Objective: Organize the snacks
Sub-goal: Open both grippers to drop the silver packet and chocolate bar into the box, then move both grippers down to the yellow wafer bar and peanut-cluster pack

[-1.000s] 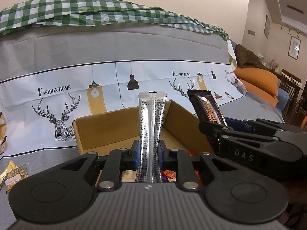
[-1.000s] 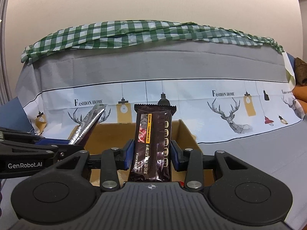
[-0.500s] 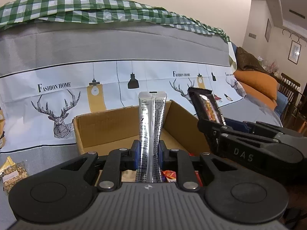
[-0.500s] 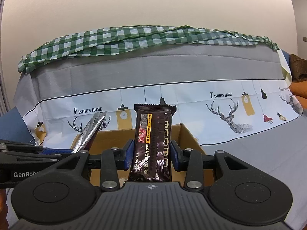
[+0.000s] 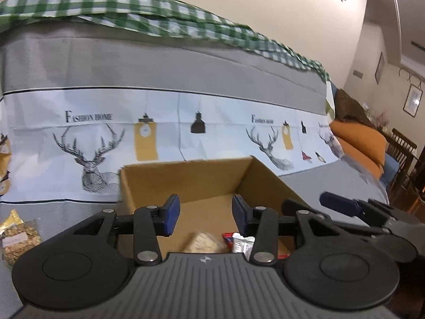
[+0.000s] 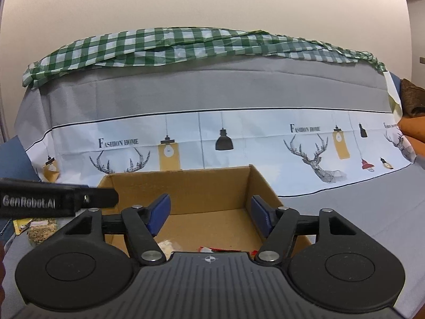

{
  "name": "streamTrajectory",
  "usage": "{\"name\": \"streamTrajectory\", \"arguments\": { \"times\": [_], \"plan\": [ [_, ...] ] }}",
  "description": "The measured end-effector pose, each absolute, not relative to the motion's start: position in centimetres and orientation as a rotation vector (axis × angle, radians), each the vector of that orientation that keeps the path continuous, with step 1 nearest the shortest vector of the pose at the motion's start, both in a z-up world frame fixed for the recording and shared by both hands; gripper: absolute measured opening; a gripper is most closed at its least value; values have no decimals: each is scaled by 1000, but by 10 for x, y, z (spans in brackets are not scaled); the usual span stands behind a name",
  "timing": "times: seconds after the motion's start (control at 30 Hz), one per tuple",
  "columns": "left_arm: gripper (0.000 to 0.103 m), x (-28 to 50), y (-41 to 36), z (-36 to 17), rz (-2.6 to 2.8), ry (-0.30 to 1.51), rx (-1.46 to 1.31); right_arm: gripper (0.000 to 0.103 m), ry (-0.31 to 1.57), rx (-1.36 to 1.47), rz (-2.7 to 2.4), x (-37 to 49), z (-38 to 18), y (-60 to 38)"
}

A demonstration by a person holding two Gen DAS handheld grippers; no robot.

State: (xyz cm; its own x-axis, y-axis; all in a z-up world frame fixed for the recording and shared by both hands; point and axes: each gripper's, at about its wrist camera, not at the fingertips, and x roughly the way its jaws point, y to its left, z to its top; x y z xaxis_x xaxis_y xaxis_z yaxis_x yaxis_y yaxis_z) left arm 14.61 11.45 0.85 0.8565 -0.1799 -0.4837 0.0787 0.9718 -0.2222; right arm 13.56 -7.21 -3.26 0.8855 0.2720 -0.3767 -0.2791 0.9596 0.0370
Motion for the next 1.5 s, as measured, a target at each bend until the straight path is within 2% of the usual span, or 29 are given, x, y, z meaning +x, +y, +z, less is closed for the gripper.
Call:
{"name": "streamTrajectory", "arguments": {
  "times": [0.13,0.37,0.47,0.5,0.53,0.6,0.7,0.83,0.9,0.93,1.07,1.1,1.17,1.23,1.5],
  "plan": [
    [48,145,138,9,-116,518,-181,74,387,-31,331,131,-32,-58],
    [48,152,186,1,59,562,-163,73,324,-83,456,111,-29,-23],
    [47,153,211,1,129,587,-178,59,309,-98,543,100,-27,-5],
    [44,152,220,0,158,592,-190,51,306,-95,572,97,-26,0],
    [36,152,230,1,178,596,-208,42,304,-93,605,94,-25,5],
    [29,151,249,1,206,598,-234,33,311,-99,654,86,-23,18],
    [16,147,274,6,240,592,-243,32,316,-106,714,75,-18,41],
    [16,140,302,10,289,581,-245,32,372,-93,770,77,-15,84],
    [16,136,320,9,318,583,-262,37,434,-96,774,87,-18,108],
    [16,134,330,8,339,586,-274,46,473,-106,780,94,-20,122],
    [16,122,368,8,419,582,-354,67,557,-169,816,122,-31,174],
    [16,120,375,8,432,576,-381,76,574,-193,820,130,-35,189],
    [16,115,387,8,456,559,-419,82,599,-222,818,144,-45,213],
    [16,114,395,7,464,554,-440,94,654,-254,823,159,-62,237],
    [17,120,403,-1,418,579,-459,94,835,-402,775,197,-136,302]
  ]
}}
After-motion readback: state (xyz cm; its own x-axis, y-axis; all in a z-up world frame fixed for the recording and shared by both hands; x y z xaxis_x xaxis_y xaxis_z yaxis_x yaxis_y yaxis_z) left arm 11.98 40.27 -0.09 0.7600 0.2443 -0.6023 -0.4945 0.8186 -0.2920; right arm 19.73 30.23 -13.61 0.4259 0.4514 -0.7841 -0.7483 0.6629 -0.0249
